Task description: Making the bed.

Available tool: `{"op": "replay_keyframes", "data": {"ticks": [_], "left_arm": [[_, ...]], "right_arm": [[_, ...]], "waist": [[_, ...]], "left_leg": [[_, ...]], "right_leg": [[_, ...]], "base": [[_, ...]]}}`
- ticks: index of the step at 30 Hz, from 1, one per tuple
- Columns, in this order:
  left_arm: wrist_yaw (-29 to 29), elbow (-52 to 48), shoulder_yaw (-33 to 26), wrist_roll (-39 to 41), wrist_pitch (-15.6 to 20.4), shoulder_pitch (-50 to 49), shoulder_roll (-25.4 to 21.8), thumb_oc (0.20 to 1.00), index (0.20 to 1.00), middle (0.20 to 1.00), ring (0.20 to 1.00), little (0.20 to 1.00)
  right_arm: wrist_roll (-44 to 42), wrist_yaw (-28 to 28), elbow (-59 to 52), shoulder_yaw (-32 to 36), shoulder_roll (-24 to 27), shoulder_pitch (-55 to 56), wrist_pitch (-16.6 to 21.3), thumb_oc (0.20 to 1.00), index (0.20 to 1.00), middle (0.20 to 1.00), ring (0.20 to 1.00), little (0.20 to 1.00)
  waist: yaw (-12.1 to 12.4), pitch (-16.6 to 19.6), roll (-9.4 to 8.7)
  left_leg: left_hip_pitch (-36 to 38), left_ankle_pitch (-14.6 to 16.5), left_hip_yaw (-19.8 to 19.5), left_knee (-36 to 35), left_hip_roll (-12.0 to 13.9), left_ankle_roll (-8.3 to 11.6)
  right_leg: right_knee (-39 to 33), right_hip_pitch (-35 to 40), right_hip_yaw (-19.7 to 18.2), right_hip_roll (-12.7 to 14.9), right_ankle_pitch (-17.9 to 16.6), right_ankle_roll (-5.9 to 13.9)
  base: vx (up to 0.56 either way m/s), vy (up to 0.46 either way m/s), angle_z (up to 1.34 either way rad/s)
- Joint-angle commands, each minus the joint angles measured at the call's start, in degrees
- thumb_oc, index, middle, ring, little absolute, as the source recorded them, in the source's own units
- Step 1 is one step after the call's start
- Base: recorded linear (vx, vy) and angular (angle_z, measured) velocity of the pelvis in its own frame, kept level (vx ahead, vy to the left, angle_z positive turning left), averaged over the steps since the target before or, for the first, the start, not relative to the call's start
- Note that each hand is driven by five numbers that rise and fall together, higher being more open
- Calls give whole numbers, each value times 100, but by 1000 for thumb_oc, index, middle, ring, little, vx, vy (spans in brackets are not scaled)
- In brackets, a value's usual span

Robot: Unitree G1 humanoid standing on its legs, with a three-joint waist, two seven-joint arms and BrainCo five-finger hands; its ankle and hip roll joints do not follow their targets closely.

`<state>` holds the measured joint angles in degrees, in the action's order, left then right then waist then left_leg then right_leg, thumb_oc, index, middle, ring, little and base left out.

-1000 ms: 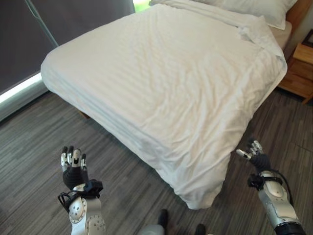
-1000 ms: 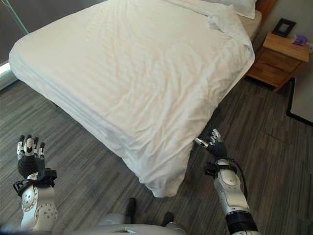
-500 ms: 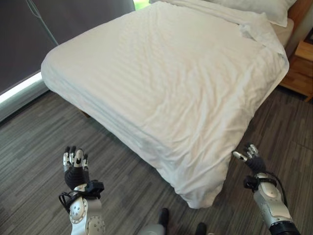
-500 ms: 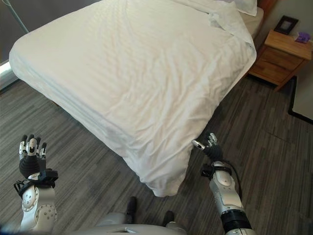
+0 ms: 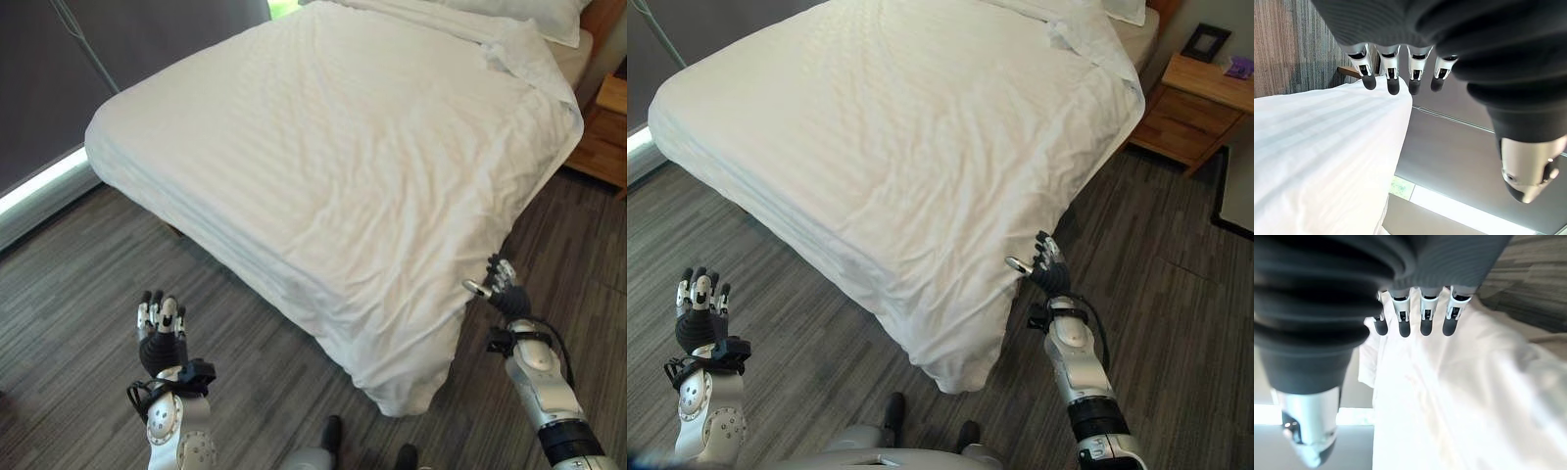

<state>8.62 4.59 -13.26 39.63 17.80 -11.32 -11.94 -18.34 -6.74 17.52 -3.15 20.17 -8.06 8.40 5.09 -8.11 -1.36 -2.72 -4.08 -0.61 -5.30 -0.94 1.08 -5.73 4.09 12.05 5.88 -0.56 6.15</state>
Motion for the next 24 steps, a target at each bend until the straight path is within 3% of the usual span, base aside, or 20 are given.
{"op": "replay_keyframes", "data": {"ticks": [1, 8, 13, 24], "left_arm": [[-13, 137, -14, -296, 357, 237, -346, 1000, 1000, 1000, 1000, 1000], [-7, 176, 120, -219, 354, 258, -404, 1000, 1000, 1000, 1000, 1000], [-103, 231, 291, -80, 330, 282, -493, 1000, 1000, 1000, 1000, 1000], [-257, 371, 677, 144, 315, 568, -638, 1000, 1000, 1000, 1000, 1000]], "right_arm": [[-598, 177, -277, -56, 45, -289, 519, 200, 200, 200, 200, 200], [-2002, 449, -12, -246, -279, -786, 649, 200, 200, 200, 200, 200], [-2724, 643, 811, -503, -379, -1159, 484, 200, 200, 200, 200, 200], [-4555, 1143, 1897, -226, -650, -1558, 299, 200, 200, 200, 200, 200]], "waist": [[59, 144, -115], [173, 122, -114], [337, 53, -99], [613, -122, 15]], "left_leg": [[27, 194, -27, 30, 198, 158], [-6, 182, -30, 30, 196, 159], [-97, 146, -69, 30, 173, 160], [-407, 57, -226, 30, 99, 176]], "right_leg": [[107, 168, 138, 487, 3, 251], [95, 145, 156, 494, -5, 247], [87, 103, 212, 507, -39, 268], [77, -79, 390, 554, -78, 299]], "base": [[0, 0, 0], [0, 0, 0], [0, 0, 0], [-13, -5, 7]]}}
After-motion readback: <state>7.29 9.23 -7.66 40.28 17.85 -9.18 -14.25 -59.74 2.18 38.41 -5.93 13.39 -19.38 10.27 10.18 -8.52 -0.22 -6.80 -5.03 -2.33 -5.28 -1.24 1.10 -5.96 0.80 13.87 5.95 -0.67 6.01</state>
